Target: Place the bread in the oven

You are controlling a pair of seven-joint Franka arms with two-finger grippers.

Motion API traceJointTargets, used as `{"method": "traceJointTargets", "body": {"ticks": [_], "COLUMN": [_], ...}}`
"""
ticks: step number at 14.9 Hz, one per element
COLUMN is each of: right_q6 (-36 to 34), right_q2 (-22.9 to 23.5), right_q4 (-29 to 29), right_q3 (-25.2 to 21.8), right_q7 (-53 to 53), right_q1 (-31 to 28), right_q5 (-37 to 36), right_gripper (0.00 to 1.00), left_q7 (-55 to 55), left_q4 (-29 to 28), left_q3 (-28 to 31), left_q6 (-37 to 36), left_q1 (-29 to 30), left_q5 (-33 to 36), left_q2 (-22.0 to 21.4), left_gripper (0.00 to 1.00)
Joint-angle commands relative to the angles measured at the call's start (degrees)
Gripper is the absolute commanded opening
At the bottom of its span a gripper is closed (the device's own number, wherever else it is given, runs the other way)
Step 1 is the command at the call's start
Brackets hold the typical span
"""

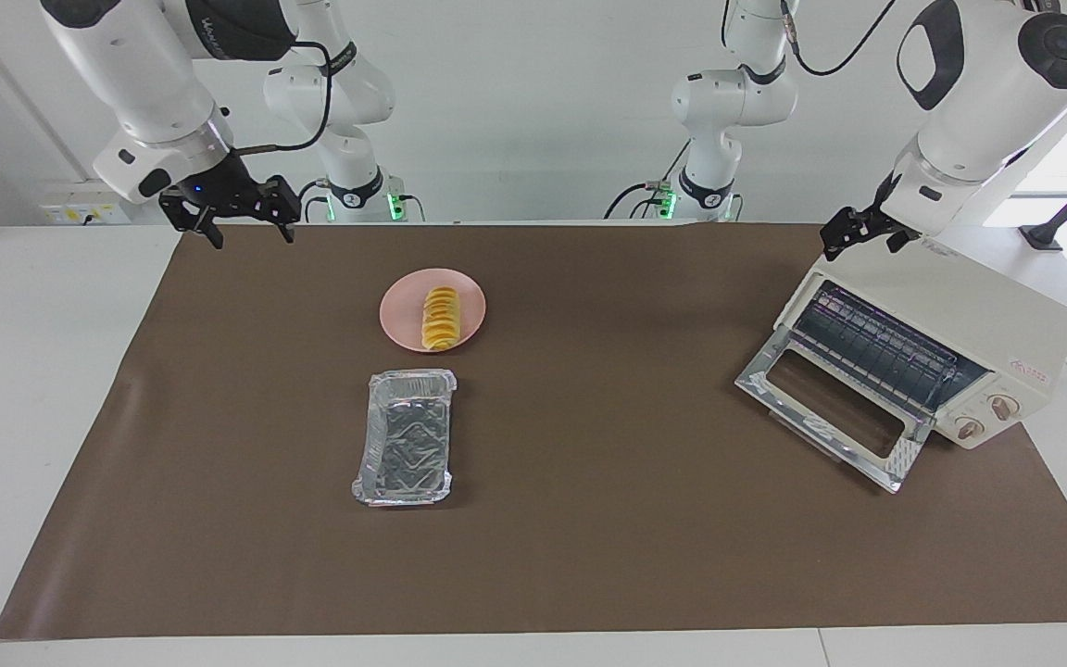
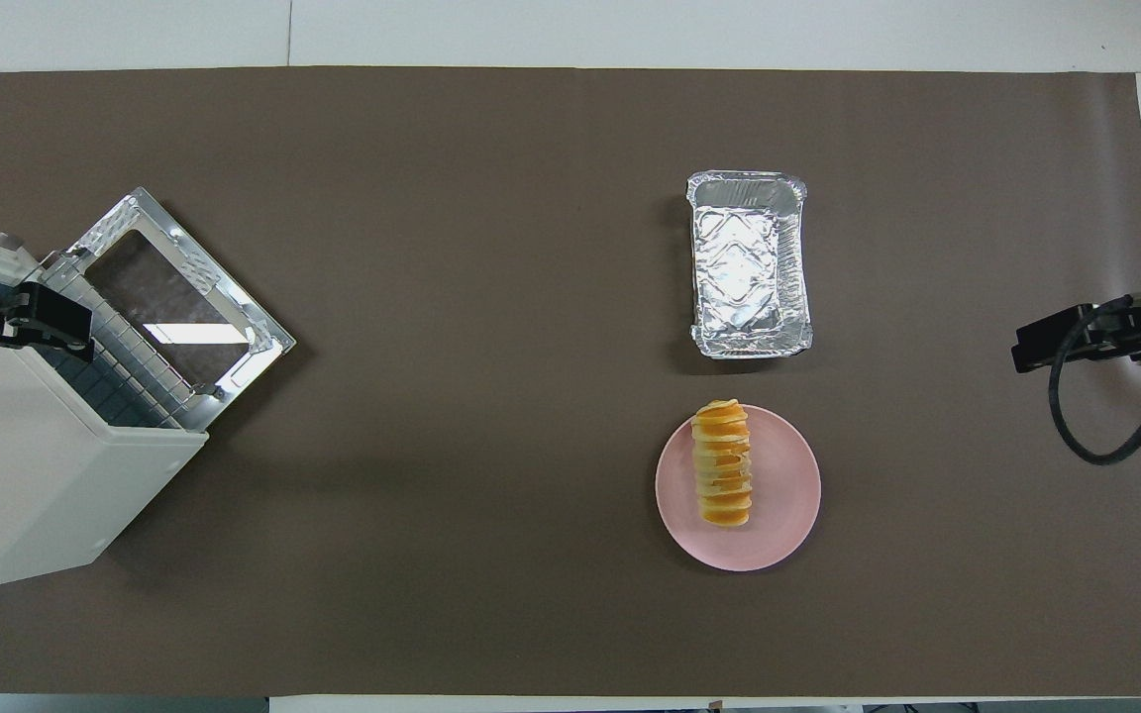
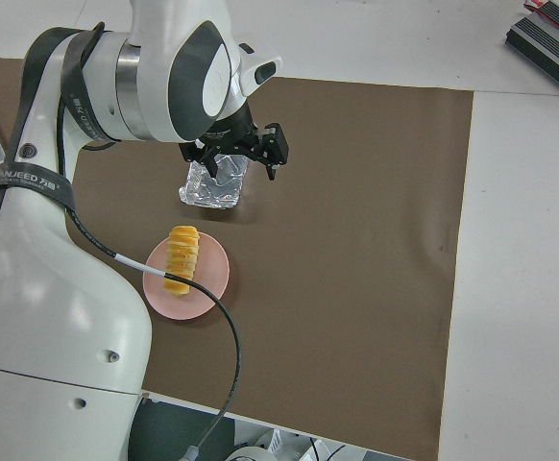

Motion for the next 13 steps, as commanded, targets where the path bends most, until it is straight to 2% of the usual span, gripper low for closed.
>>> {"method": "traceJointTargets", "body": {"ticks": [1, 4, 8, 13], "right_q6": [9.4, 14.8, 26.1, 38.6], "right_q2": [-6.9, -6.6, -4.7, -3.9], "right_q4": [-13.6, -18.2, -25.3, -34.5], "right_q3": [0.8, 0.8, 0.8, 0.9], "right_q7": [6.0, 11.7, 21.0, 23.9], "right_q1": [3.6, 8.0, 14.8, 17.2], "right_q5": [0.1, 0.2, 0.2, 1.3], "right_gripper": [1.00, 1.00, 1.00, 1.00], "left_q7": [0.2, 0.2, 0.2, 0.2], "left_q4": [-0.9, -0.9, -0.9, -0.8], "left_q3": [-0.2, -0.2, -0.2, -0.2], "left_q6": [0.9, 0.8, 0.9, 0.9], "left_q1": [0.6, 0.6, 0.6, 0.6], "left_q5": [-1.0, -1.0, -1.0, -1.0], "left_q2": [-1.0, -1.0, -1.1, -1.0], "left_gripper": [1.00, 1.00, 1.00, 1.00]}}
